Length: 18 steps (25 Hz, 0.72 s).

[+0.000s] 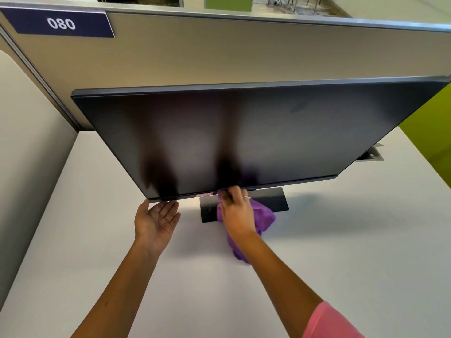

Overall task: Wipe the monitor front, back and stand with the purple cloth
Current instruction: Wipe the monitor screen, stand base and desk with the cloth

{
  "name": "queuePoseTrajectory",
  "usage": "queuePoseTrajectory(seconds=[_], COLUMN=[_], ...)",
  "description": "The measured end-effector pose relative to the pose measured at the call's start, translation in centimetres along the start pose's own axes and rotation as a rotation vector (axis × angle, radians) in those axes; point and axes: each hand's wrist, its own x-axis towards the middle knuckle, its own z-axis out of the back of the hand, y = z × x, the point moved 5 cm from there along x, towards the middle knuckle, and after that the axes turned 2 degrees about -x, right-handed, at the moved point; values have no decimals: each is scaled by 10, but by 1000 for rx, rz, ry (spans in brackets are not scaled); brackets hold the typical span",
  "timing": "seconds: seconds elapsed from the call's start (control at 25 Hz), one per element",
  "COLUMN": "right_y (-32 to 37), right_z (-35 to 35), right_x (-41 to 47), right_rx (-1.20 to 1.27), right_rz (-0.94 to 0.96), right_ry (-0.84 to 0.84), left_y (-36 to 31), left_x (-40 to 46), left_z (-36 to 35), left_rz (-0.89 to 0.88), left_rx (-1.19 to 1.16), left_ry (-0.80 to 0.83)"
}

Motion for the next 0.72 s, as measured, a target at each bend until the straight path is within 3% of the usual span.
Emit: queuePoseTrajectory(seconds=[0.16, 0.32, 0.44, 0.52, 0.64, 0.72], right_y=[39, 27, -6, -20, -17, -11], right_z=[-14, 0, 11, 8, -1, -8], right_x=[3, -12, -18, -16, -12, -11], right_rx=[330, 493, 471, 431, 208, 236], right_rz=[-77, -174, -309, -374, -314, -326], right_ry=[129, -41, -184, -136, -39, 24], left_y=[-11, -23, -30, -33, -35, -36], left_x=[-1, 0, 0, 0, 0, 0], left_z=[11, 21, 26, 26, 26, 28], left_rz=[-23, -61, -106, -124, -139, -152], left_rx=[11, 46, 93, 136, 198, 253], left_ry=[-31, -52, -58, -62, -62, -54])
